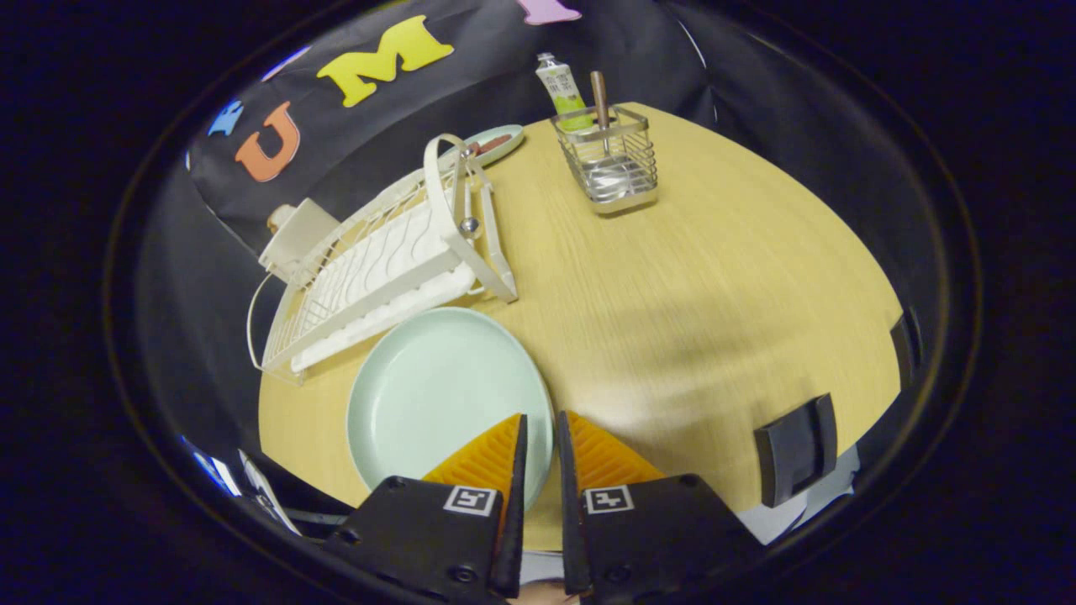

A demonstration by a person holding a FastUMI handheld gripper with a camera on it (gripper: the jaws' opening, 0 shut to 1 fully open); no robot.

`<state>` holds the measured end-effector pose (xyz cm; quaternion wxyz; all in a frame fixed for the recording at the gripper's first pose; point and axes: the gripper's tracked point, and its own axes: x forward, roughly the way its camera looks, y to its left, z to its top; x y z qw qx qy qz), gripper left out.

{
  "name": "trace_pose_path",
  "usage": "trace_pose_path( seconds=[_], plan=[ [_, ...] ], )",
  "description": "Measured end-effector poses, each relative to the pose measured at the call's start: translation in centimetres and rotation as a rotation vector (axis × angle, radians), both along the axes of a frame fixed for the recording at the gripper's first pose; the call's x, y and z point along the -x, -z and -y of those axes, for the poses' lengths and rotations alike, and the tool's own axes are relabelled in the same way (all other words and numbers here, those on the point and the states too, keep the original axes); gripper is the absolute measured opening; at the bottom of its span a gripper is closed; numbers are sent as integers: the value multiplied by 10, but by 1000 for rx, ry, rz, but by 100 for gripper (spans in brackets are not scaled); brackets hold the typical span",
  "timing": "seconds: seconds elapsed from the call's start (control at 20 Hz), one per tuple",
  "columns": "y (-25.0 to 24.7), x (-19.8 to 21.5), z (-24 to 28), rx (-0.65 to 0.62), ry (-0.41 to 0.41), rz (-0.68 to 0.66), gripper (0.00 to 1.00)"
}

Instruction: Take the plate from the dish rack, then take the spoon from the basket and place it into the plate.

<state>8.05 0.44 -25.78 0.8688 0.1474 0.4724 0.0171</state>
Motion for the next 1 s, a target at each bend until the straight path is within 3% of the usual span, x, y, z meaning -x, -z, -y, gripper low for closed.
trace_pose_path(
  seconds=[0.05, 0.1, 0.15, 0.25, 0.4, 0.7, 1.0],
  plan=[
    [-6, -1, 2, 18, -2, 32, 28],
    [-13, -4, 6, 43, 1, 68, 45],
    [-19, -8, 11, 71, 5, 105, 52],
    [-31, -15, 21, 137, 15, 173, 76],
    [-47, -27, 28, 202, -24, 260, 97],
    [-84, -74, 55, 264, -33, 435, 98],
    [-102, -136, 79, 289, -25, 505, 98]
  ],
)
